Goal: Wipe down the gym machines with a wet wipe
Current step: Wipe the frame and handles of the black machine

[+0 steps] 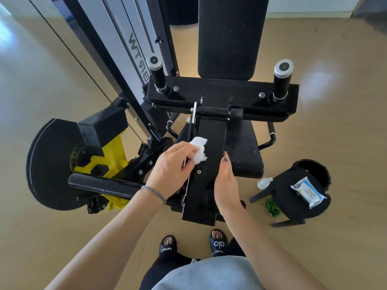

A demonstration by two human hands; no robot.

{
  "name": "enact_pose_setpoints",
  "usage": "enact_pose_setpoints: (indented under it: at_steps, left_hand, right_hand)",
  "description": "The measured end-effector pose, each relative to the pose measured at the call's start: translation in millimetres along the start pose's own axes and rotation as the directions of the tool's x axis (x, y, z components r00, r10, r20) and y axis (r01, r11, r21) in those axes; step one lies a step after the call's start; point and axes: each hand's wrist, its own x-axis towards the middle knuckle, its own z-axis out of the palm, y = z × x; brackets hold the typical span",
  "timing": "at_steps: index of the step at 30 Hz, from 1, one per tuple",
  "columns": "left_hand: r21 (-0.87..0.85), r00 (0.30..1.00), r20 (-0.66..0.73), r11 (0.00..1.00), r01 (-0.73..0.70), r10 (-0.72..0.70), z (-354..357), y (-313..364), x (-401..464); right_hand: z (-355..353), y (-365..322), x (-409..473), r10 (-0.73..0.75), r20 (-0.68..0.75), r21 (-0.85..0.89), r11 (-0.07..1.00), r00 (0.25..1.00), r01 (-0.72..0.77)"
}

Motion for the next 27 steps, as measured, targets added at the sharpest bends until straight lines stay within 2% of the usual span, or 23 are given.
enact_pose_setpoints:
  at_steps: [2, 5, 8, 11, 17, 21, 24, 27]
  left_hand:
    - [-0.047, 0.996, -0.06, 0.997, 0.063, -0.066, -7.8, -10.1, -6.8]
    - [-0.137, 0.985, -0.048, 0.978, 0.159, -0.167, -9.3, -16.0, -14.8]
    - [-0.225, 0.955, 0.081, 0.928, 0.295, -0.284, -6.9, -26.1, -32.0]
    - [-0.31, 0.934, 0.216, 0.887, 0.343, -0.286, -7.1, -31.3, -46.0]
    - [-0.247, 0.902, 0.256, 0.878, 0.41, -0.348, 1.2, -39.0, -12.4]
    - [-0.267, 0.857, 0.247, 0.818, 0.509, -0.453, 10.2, -37.5, 30.6]
    - [-0.261, 0.872, 0.243, 0.837, 0.481, -0.426, 0.3, -34.8, 18.8]
    - [-0.224, 0.871, 0.325, 0.864, 0.45, -0.369, -14.5, -35.6, -16.9]
  right_hand:
    - [5.2, 1.7, -0.8, -0.078, -0.056, -0.122, 0.99, 0.995, 0.071]
    - [9.9, 5.9, 1.2, -0.13, -0.129, -0.196, 0.975, 0.983, 0.104]
    - [9.1, 1.8, -1.9, -0.123, -0.169, -0.167, 0.981, 0.978, 0.094]
    - [11.3, -1.3, -7.2, -0.122, -0.194, -0.135, 0.986, 0.973, 0.097]
    - [15.8, 0.7, -9.2, -0.108, -0.254, -0.251, 0.967, 0.961, 0.042]
    - [20.4, -1.0, -9.8, -0.11, -0.285, -0.306, 0.952, 0.952, 0.018]
    - [21.9, -1.3, -9.2, -0.099, -0.299, -0.313, 0.95, 0.949, 0.0]
    - [22.1, -0.2, -9.6, -0.111, -0.315, -0.311, 0.95, 0.943, 0.008]
